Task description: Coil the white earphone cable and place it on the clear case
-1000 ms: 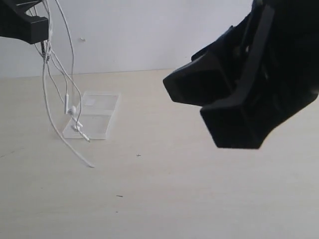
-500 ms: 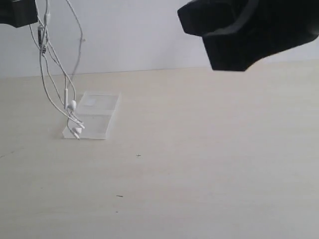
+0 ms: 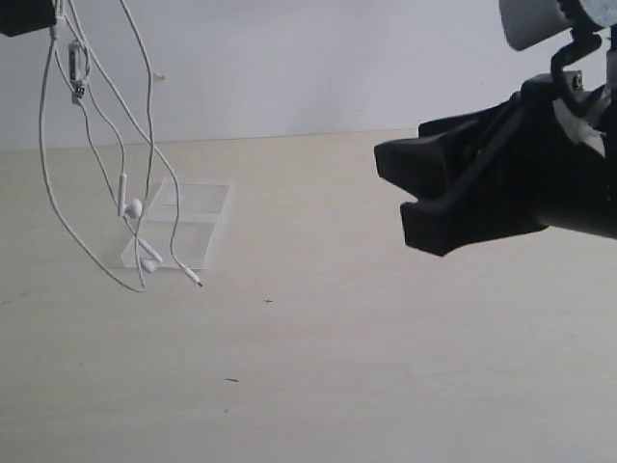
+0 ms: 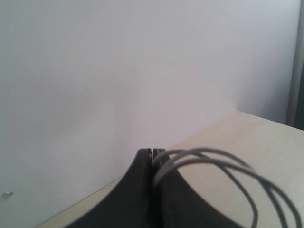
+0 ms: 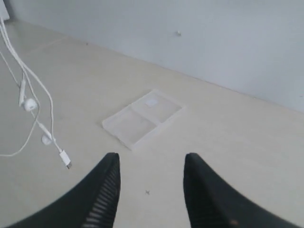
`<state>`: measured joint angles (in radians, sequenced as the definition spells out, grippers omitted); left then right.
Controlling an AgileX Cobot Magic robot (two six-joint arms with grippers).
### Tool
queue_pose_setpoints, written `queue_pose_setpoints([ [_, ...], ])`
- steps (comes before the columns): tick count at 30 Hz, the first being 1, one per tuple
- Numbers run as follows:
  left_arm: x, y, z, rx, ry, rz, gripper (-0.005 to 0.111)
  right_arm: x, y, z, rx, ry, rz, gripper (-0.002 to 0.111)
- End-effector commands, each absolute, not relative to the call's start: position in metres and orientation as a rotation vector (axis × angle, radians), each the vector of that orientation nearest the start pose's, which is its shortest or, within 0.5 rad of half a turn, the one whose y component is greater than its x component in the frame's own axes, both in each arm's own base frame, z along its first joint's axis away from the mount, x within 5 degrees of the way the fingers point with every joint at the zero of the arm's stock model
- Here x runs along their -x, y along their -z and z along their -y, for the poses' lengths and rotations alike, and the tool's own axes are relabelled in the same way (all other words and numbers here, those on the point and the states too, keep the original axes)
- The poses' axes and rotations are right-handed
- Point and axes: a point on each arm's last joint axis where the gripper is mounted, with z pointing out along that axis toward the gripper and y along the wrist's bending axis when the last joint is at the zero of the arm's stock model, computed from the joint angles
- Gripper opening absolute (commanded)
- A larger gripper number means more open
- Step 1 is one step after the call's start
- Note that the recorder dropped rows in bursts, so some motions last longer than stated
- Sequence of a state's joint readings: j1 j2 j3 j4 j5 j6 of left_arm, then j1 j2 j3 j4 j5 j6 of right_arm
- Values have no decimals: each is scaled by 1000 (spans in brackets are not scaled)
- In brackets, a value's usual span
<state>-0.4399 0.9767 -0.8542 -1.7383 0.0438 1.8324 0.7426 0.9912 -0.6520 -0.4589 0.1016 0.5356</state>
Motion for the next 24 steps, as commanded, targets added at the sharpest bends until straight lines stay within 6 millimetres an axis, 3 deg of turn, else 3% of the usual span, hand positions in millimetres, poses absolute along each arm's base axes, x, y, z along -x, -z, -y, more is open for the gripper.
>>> queue_pose_setpoints([
  [1,-192,-393,95,-446,319,-1530,0,-166,-319,-137,539,-582,-1726,42],
  [7,-192,-393,95,-448,320,-1529,0,-176,-318,-149,508,-696,-1657,44],
  [11,-192,-393,95,-448,320,-1529,0,-181,-311,-166,658,-709,-1540,60],
  [14,-192,-393,95,-449,322,-1528,0,-182,-312,-172,645,-785,-1491,71],
  [24,-190,-394,98,-479,351,-1514,0,-181,-310,-187,701,-925,-1385,71],
])
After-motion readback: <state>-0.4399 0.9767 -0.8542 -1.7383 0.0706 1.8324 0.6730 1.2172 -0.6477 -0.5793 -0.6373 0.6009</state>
